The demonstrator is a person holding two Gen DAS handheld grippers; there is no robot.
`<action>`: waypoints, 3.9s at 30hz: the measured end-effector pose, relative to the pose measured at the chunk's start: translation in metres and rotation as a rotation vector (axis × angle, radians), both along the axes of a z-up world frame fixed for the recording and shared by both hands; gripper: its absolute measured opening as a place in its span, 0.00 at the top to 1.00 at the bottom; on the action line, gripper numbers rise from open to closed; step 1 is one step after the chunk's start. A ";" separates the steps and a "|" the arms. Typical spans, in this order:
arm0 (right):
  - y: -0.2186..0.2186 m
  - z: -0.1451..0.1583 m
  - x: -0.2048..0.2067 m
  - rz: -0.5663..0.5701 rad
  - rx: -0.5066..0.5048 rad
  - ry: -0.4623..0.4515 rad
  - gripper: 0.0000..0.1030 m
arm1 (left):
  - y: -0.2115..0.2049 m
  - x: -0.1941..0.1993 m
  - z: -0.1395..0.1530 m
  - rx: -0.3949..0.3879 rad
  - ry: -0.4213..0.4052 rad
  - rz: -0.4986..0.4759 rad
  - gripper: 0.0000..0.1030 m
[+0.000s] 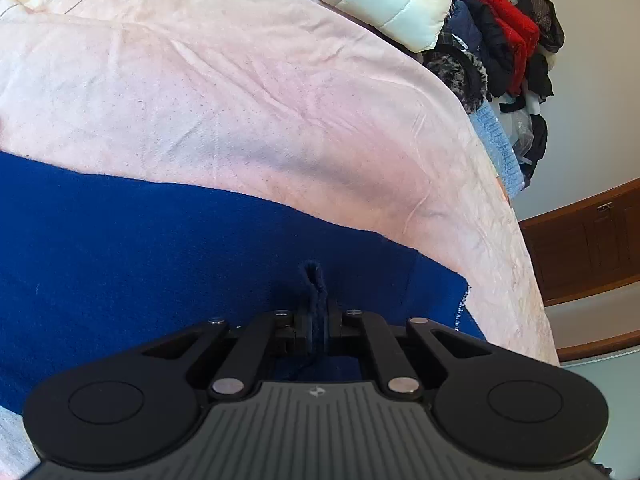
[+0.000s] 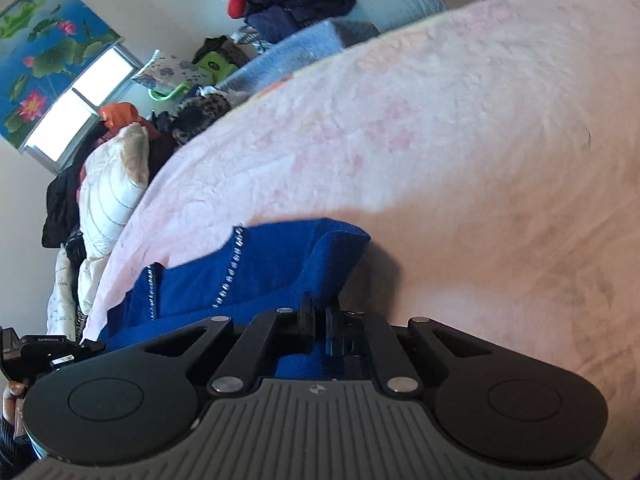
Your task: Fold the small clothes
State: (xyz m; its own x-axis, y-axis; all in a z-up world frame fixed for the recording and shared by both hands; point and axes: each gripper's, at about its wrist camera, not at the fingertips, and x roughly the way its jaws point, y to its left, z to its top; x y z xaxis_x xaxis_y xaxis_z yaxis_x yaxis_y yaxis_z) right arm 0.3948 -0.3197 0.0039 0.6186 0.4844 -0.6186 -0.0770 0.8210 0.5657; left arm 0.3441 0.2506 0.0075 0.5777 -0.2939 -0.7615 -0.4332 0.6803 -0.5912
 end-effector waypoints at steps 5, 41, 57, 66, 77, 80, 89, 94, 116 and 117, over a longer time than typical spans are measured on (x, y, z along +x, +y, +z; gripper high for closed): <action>0.000 -0.014 0.014 -0.011 -0.098 0.054 0.94 | -0.004 -0.002 -0.008 0.007 0.017 0.000 0.96; 0.055 0.044 -0.050 0.025 0.098 -0.094 0.48 | 0.102 -0.209 -0.002 -0.227 -0.394 0.597 0.48; 0.360 0.054 -0.063 0.586 0.151 0.022 0.41 | 0.176 -0.224 -0.082 -0.536 -0.295 1.044 0.43; 0.417 0.029 -0.052 0.616 0.194 0.142 0.40 | 0.183 -0.207 -0.094 -0.586 -0.248 0.998 0.93; 0.477 -0.011 -0.019 0.621 0.446 0.455 0.26 | 0.155 -0.217 -0.068 -0.797 -0.393 0.771 0.93; 0.489 -0.026 -0.018 0.589 0.511 0.528 0.27 | 0.150 -0.218 -0.066 -0.804 -0.402 0.735 0.93; 0.492 -0.037 -0.031 0.606 0.580 0.632 0.28 | 0.154 -0.222 -0.071 -0.820 -0.413 0.743 0.93; 0.473 -0.053 -0.039 0.526 0.766 0.778 0.26 | 0.152 -0.219 -0.070 -0.826 -0.424 0.719 0.93; 0.480 -0.020 -0.024 0.522 0.491 0.478 0.91 | 0.143 -0.217 -0.091 -0.817 -0.338 0.731 0.93; 0.475 -0.016 -0.021 0.525 0.477 0.454 0.91 | 0.141 -0.215 -0.091 -0.818 -0.341 0.724 0.93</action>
